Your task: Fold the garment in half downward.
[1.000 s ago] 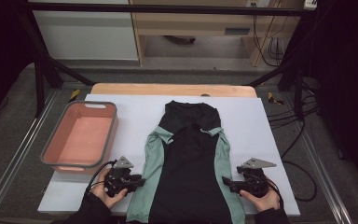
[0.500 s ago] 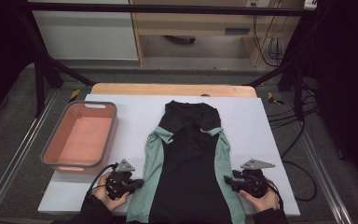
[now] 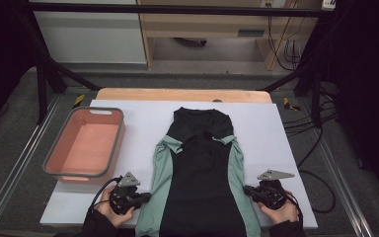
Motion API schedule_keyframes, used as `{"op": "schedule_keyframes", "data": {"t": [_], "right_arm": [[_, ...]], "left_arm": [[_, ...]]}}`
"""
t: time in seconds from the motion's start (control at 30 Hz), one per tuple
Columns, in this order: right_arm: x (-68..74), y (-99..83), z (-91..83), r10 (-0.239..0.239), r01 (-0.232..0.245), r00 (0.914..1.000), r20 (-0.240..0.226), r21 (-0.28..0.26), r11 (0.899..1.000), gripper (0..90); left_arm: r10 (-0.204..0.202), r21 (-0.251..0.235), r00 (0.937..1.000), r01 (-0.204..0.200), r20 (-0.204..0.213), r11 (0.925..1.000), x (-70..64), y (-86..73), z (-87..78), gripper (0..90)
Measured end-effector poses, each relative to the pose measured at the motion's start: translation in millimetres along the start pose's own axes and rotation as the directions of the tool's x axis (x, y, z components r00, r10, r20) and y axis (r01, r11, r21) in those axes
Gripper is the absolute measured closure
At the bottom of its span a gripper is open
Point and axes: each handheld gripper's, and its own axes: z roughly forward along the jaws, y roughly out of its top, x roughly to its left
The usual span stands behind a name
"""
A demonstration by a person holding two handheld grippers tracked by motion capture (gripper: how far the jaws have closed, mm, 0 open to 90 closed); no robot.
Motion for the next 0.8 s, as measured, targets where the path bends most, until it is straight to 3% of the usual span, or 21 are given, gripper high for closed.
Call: {"op": "schedule_keyframes", "data": {"t": [0.13,0.37,0.47,0.6,0.8], "right_arm": [[0.8,-2.7,-4.4,-0.013,0.013,0.9999,0.003,0.013,1.0,88.1],[1.8,-9.7,-6.8,-0.015,0.015,0.9999,-0.001,0.005,1.0,85.3],[0.6,-9.3,-4.3,-0.043,0.043,0.9991,0.007,-0.044,0.998,70.6],[-3.5,-8.6,-1.4,-0.023,0.024,0.9997,0.01,-0.115,0.993,50.0],[-8.3,-4.2,3.9,-0.007,0.009,0.9999,0.015,-0.16,0.987,30.6]], "left_arm": [[0.004,-0.006,0.9998,-0.004,0.018,1.0,-4.1,-5.2,-3.7,87.6],[0.049,-0.03,0.9985,-0.048,0.024,0.9984,-9.2,-7.1,-5.5,85.9],[0.057,-0.066,0.9984,-0.057,-0.003,0.9962,-7.5,-4.3,-8.2,75.5],[0.036,-0.11,0.9993,-0.036,0.0,0.9933,-1.6,1.0,-9.8,55.4],[0.039,-0.148,0.9992,-0.036,0.014,0.9883,2.9,13.2,-8.0,34.8]]}}
